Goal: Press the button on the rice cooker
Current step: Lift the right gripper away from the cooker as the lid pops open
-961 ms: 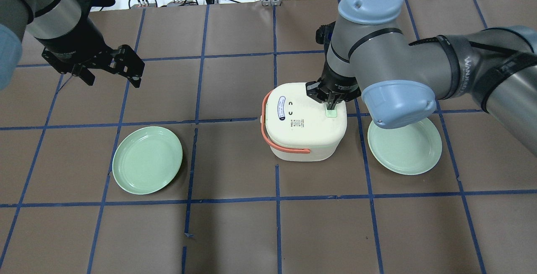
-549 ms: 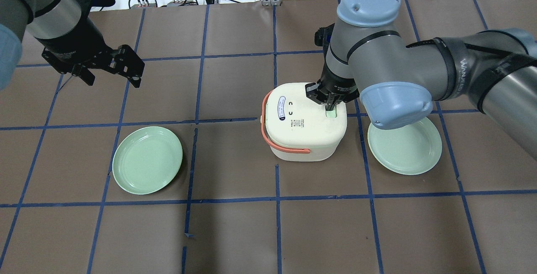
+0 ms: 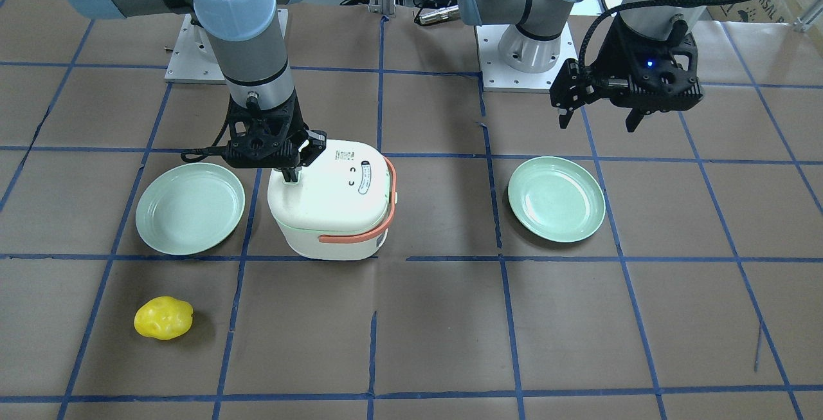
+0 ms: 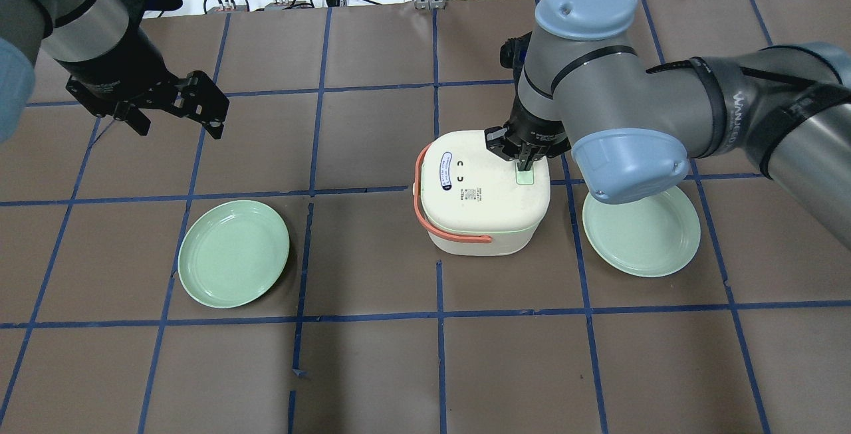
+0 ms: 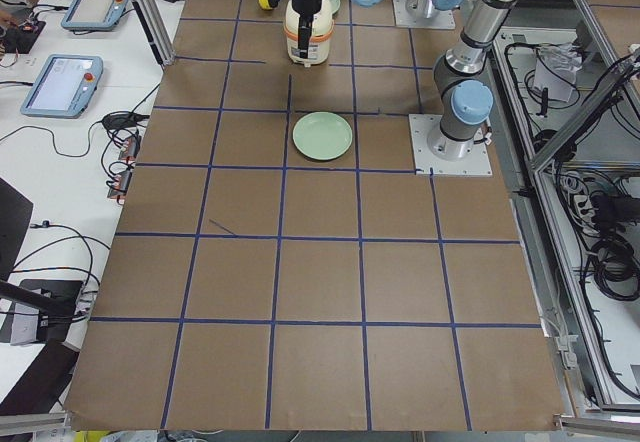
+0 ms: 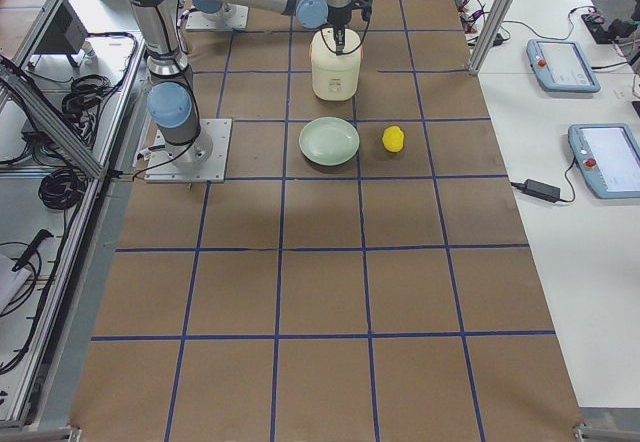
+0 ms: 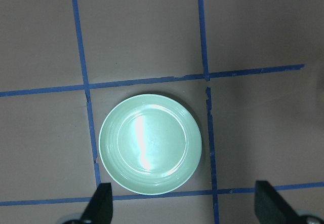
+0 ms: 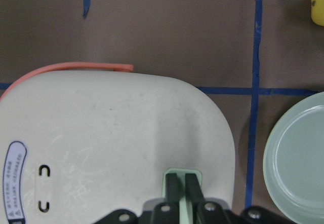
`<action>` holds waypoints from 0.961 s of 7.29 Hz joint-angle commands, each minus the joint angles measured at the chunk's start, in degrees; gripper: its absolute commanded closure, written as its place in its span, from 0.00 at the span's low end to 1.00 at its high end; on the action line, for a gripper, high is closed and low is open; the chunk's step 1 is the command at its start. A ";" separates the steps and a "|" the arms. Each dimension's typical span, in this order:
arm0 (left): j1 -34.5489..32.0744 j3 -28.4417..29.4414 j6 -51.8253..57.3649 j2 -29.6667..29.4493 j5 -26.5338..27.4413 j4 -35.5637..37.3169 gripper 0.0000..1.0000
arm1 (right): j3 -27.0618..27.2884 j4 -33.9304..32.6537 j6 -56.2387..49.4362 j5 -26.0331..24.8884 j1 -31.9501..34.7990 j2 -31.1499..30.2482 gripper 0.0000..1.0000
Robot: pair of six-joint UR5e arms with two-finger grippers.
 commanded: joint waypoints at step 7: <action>0.00 0.00 -0.05 0.00 0.00 0.00 0.00 | -9.08 13.07 -15.77 -3.04 -10.18 -5.27 0.00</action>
